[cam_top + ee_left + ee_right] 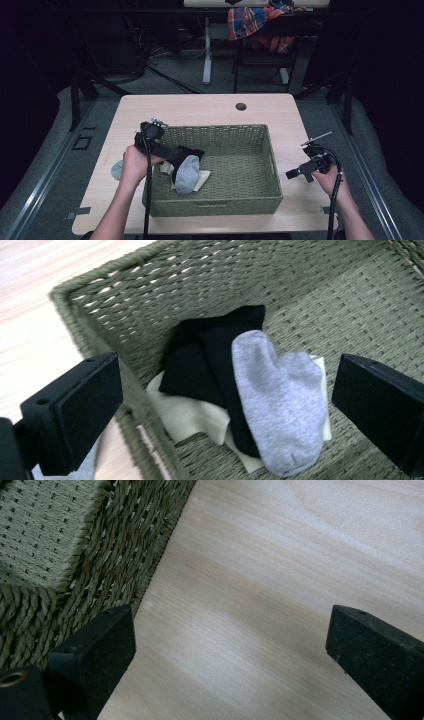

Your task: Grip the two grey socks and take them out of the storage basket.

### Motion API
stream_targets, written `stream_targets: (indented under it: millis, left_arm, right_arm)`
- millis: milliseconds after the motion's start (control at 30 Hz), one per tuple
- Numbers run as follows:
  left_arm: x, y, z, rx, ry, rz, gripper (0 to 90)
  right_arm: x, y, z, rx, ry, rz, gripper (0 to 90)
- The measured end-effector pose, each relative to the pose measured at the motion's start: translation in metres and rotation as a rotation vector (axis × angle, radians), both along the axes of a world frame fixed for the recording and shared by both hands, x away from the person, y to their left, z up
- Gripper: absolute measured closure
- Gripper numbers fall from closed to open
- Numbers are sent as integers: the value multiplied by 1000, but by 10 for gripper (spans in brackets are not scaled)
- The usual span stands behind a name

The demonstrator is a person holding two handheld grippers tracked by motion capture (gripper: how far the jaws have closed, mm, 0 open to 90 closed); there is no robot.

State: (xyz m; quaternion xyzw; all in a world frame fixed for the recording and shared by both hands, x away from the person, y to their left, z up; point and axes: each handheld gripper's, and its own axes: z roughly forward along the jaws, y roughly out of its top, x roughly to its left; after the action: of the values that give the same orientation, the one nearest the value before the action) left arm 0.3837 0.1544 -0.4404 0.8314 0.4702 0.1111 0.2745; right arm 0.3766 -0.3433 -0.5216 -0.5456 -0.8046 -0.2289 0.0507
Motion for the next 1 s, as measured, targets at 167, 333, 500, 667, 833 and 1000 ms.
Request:
stream_targets:
  millis: [167, 333, 500, 667, 833, 1000]
  left_arm:
    - [-1, -10, -5, 3, 5, -21, 3]
    - [1, -19, -12, 11, 23, -45, 3]
    - [1, -28, -16, 15, 37, -68, 3]
    - [2, -42, -26, 32, 65, -98, 3]
    - [6, -57, -36, 51, 109, -132, 3]
    - [8, -67, -48, 96, 160, -159, 51]
  right_arm:
    - [0, -2, 3, -13, 10, 29, 56]
    - [0, -2, 3, -15, 11, 31, 57]
    - [0, -2, 2, -10, 7, 24, 56]
    - [0, -1, 3, -15, 7, 28, 57]
    - [-1, 0, 3, -7, -3, 8, 57]
    - [-1, 0, 1, 9, -6, -10, 57]
